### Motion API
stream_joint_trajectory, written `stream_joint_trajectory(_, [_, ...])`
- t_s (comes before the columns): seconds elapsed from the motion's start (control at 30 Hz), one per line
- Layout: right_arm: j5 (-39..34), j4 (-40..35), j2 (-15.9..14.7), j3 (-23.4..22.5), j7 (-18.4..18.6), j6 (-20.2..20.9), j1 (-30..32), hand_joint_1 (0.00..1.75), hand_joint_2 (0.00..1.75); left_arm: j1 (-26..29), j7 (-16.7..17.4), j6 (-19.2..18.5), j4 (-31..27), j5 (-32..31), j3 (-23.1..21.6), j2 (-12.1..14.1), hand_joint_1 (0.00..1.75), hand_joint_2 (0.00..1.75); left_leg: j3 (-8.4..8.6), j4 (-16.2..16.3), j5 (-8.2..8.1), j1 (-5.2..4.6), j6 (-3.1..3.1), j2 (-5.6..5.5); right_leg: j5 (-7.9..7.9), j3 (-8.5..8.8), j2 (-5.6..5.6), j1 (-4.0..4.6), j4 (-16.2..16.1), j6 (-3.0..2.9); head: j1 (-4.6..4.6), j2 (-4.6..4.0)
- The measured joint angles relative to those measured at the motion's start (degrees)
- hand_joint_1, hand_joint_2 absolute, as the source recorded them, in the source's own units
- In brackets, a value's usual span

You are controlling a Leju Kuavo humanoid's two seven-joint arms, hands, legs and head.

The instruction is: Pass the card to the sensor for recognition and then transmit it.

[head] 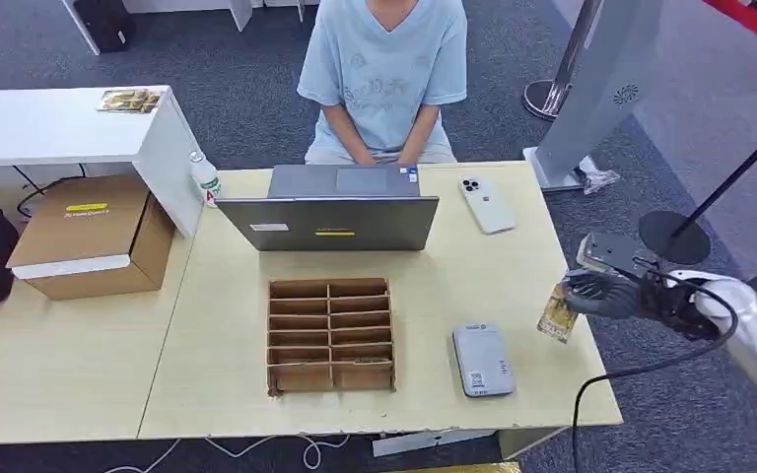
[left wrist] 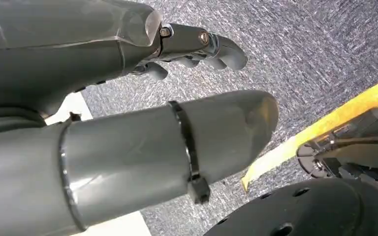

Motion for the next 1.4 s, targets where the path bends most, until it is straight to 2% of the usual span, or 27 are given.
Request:
stream_joint_trajectory(0.27, [2.6, -2.4, 1.9, 0.6, -0.4, -0.8, 2.9, 1.75, 1.75, 0.0, -0.2, 0.0, 0.0, -0.5, 0.0, 0.0, 0.0, 0.0, -0.01, 0.0, 0.0, 0.0, 0.0, 0.01, 0.0, -0.01, 0.01, 0.0, 0.0, 0.0, 0.0, 0.0])
stream_joint_trajectory(0.77, [5.8, -2.8, 5.6, 1.2, -1.5, -1.2, 3.4, 1.75, 1.75, 0.0, -0.4, -0.1, 0.0, -1.0, 0.3, -0.1, 0.0, 0.0, -0.01, 0.0, 0.01, 0.0, 0.01, 0.01, 0.0, 0.0, 0.01, 0.0, 0.0, 0.0, -0.02, 0.0])
stream_joint_trajectory(1.0, [7.0, 0.4, 8.5, 2.7, -1.9, -0.3, 1.7, 1.75, 1.75, 0.0, -0.6, 0.0, 0.0, -1.6, 0.3, -0.1, 0.0, 0.0, -0.01, 0.0, 0.04, 0.0, 0.04, 0.02, 0.0, 0.0, 0.01, 0.0, 0.0, 0.0, 0.0, 0.0])
stream_joint_trajectory(1.4, [10.9, 8.9, 13.1, 5.4, -4.6, -2.5, -0.5, 1.75, 1.75, 0.0, -0.7, 0.0, 0.0, -1.9, 0.3, -0.1, 0.0, 0.0, -0.01, 0.0, 0.04, 0.0, 0.03, 0.02, 0.0, 0.0, 0.01, 0.0, 0.0, 0.0, -0.02, 0.0])
